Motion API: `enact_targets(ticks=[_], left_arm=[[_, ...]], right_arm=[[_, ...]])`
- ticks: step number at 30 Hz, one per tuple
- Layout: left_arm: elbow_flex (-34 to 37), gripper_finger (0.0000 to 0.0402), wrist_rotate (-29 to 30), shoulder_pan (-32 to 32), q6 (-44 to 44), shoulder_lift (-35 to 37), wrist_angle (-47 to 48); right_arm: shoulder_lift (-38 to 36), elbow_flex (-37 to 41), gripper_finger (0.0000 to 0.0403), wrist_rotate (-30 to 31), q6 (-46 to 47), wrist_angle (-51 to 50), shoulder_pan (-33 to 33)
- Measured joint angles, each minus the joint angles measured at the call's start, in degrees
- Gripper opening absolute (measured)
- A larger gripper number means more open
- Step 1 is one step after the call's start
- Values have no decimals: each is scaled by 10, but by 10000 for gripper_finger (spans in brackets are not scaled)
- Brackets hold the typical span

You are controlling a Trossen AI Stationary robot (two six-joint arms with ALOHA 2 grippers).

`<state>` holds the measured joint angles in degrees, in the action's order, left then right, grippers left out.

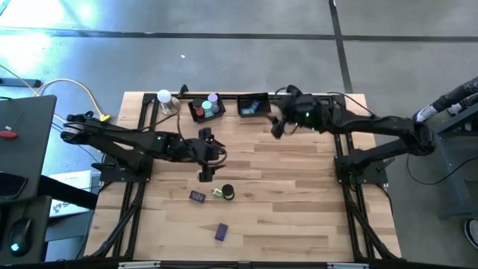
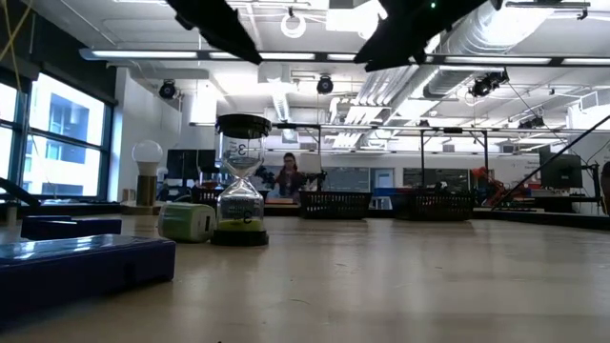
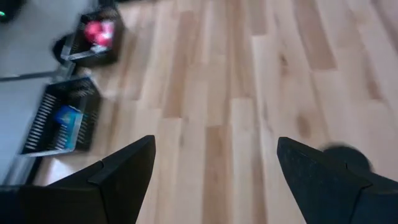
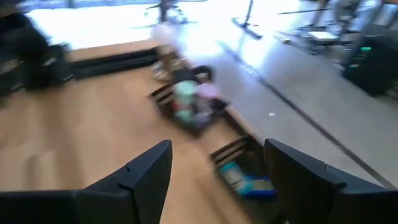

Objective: Pick & Place Office items
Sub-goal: Put the top purple digital clock into the middle black bin

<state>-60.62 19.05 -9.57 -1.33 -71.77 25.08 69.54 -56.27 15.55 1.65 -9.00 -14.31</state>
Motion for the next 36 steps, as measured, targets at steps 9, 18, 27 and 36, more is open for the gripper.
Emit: enact_targets(ticks=[9,18,27,36], left_arm=[[0,328,-83,-22,61,1,100],[0,328,-159,-57,90,2,214],[0,328,-158,-95,83,-2,215],[1,328,-157,-142,83,-37,247]], right_arm=[[8,1,243,93,18,-14,140],[8,1,244,165,35,-11,204],[11,1,244,164,53,-9,201],[11,1,244,158,67,-9,200]])
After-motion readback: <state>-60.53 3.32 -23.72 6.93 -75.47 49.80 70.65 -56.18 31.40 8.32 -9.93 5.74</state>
